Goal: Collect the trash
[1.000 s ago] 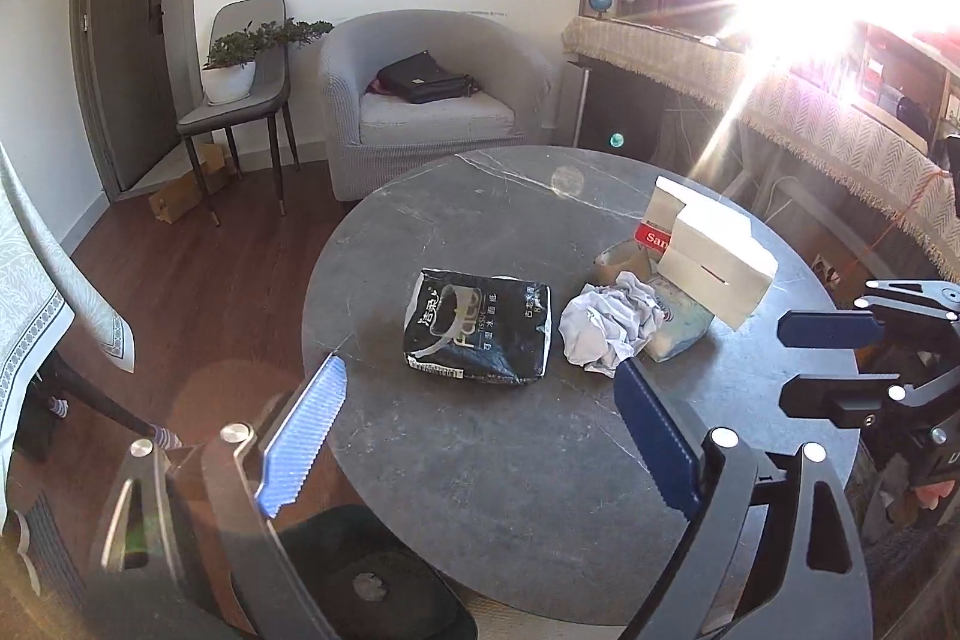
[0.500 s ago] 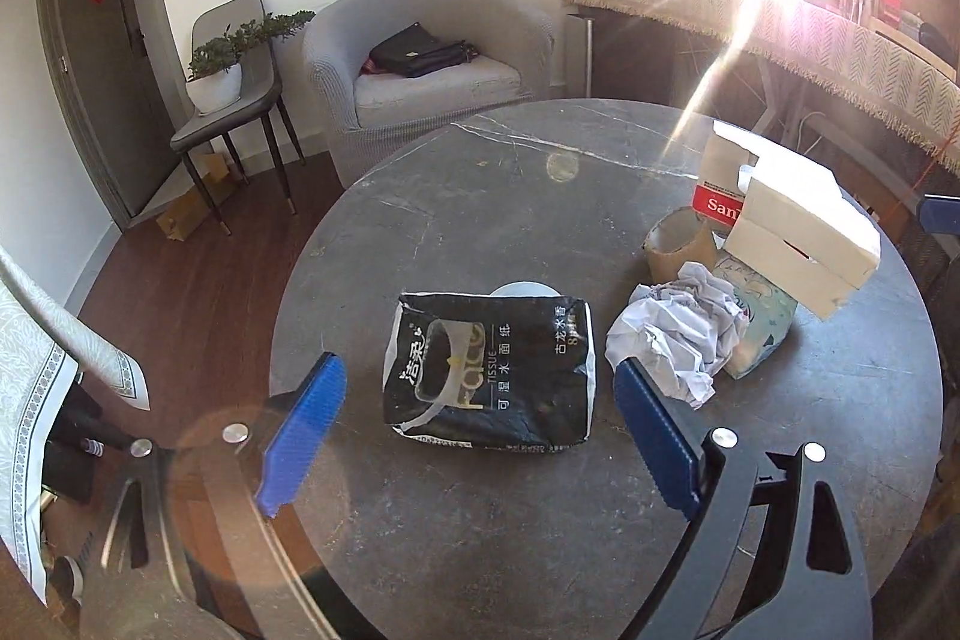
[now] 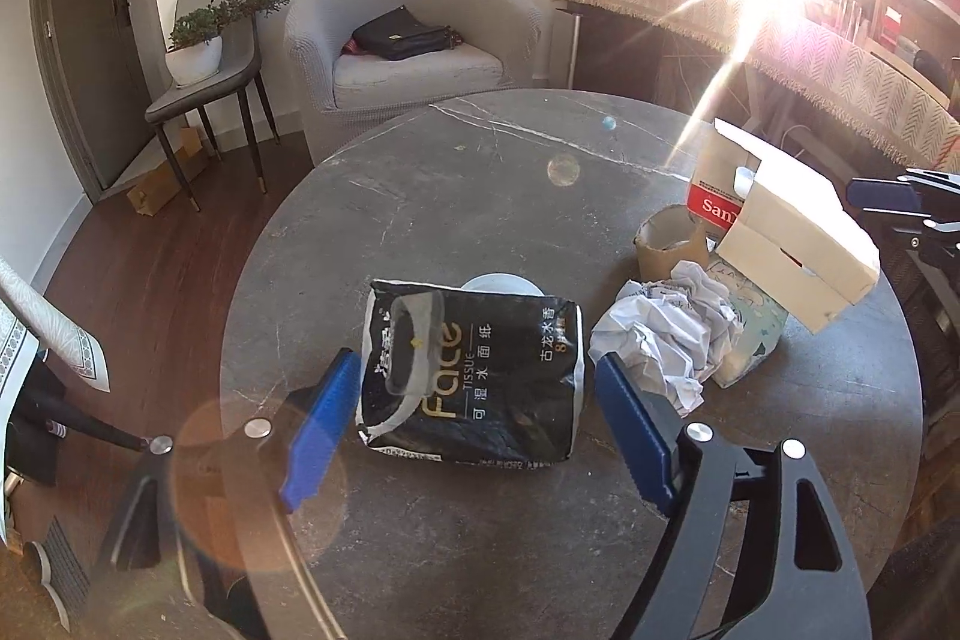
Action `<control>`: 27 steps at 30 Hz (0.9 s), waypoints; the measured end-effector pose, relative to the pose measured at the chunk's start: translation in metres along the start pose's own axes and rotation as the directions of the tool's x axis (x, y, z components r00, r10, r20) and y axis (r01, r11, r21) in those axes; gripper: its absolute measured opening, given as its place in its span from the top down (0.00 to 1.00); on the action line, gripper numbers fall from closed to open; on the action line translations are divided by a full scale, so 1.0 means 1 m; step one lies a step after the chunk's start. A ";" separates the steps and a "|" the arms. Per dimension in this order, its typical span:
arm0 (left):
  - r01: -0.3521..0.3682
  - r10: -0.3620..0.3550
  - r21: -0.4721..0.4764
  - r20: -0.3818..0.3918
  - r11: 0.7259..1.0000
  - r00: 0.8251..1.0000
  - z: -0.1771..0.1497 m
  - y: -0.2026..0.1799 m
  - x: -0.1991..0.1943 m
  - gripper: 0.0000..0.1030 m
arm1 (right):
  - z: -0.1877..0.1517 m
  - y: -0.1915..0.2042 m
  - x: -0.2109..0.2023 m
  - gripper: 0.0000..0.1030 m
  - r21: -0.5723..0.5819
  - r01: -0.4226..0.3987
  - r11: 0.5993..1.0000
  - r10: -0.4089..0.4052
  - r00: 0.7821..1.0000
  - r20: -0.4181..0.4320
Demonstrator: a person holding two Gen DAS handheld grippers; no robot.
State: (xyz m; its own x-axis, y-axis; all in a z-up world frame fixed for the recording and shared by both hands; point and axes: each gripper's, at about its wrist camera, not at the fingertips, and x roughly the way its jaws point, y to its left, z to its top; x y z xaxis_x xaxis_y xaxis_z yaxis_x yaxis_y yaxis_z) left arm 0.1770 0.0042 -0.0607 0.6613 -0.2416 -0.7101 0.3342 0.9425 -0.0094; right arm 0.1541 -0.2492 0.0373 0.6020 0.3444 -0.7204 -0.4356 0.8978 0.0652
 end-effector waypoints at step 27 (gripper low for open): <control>0.084 -0.084 -0.047 0.003 0.995 0.996 -0.002 0.007 -0.008 0.59 | 0.028 0.051 0.025 0.98 -0.227 0.121 0.966 -0.106 0.991 0.076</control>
State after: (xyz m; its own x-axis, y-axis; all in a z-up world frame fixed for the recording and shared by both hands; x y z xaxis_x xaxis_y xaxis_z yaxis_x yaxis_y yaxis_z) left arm 0.1728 0.0126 -0.0563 0.6330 -0.3208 -0.7046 0.3571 0.9285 -0.1019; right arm 0.1652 -0.1871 0.0420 0.6939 0.2673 -0.6686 -0.5003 0.8467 -0.1808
